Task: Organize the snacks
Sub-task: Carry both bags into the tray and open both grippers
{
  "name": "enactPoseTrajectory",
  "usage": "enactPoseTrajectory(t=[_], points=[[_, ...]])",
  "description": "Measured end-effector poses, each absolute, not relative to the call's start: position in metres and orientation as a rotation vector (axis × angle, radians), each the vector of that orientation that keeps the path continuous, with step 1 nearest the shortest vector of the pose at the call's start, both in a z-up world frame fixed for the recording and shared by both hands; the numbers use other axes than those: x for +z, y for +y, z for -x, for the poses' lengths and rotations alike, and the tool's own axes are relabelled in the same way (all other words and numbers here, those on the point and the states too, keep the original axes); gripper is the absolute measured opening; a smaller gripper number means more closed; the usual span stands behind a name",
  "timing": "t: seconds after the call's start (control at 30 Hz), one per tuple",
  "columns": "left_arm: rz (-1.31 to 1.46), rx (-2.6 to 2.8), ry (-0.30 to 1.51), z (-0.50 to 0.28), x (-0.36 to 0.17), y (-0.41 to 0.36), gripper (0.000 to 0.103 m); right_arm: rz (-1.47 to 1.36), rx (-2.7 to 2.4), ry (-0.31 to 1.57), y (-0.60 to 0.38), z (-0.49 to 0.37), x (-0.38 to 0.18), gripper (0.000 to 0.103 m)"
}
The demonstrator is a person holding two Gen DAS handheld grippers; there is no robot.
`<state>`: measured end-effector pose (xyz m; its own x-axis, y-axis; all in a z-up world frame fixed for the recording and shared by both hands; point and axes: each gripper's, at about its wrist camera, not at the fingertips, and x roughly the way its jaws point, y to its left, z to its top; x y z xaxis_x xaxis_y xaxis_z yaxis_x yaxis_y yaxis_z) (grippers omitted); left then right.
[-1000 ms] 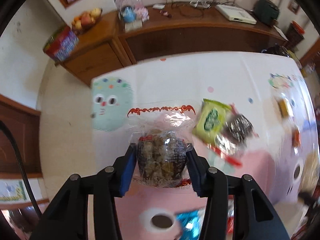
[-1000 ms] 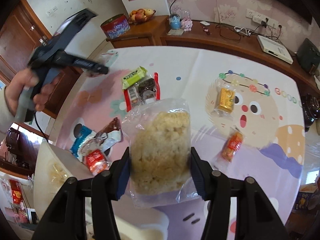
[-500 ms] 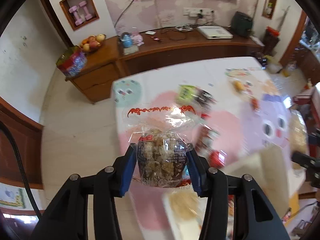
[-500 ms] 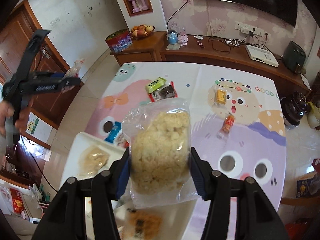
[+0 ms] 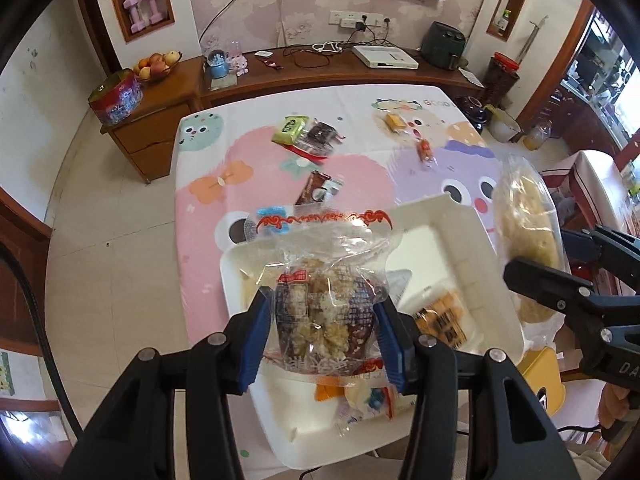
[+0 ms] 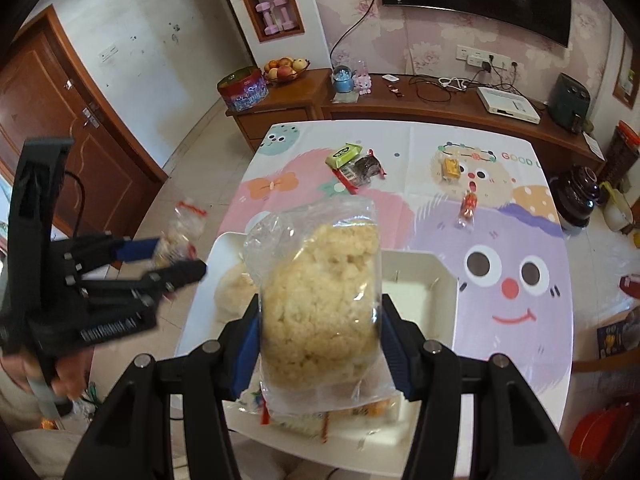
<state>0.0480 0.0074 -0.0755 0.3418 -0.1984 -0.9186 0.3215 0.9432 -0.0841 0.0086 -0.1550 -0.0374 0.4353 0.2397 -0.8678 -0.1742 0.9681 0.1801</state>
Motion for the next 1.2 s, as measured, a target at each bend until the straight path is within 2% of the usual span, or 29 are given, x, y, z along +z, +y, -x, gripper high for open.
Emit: enactPoseTrajectory(t=[0.53,0.63,0.73,0.8,0.87,1.2], points=[[-0.153,-0.297,1.178,-0.025,-0.088,0.005,0.052,-0.073,0.155,1.121,-0.138,0.026,-0.042,0.055],[-0.152,-0.288,1.189,-0.024,-0.09,0.005,0.056,-0.068,0.145,1.123,-0.138,0.029,-0.043,0.055],[-0.16,-0.281,1.189,-0.023,-0.09,0.004,0.065,-0.06,0.132,1.122,-0.138,0.028,-0.043,0.055],[-0.165,-0.269,1.182,-0.022,-0.088,0.004,0.084,-0.05,0.123,1.127,-0.138,0.029,-0.044,0.058],[-0.168,-0.262,1.168,-0.021,-0.085,0.004,0.09,-0.057,0.116,1.141,-0.138,0.028,-0.046,0.063],[-0.184,-0.253,1.171,-0.022,-0.085,0.004,0.09,-0.084,0.096,1.179,-0.142,0.027,-0.055,0.065]])
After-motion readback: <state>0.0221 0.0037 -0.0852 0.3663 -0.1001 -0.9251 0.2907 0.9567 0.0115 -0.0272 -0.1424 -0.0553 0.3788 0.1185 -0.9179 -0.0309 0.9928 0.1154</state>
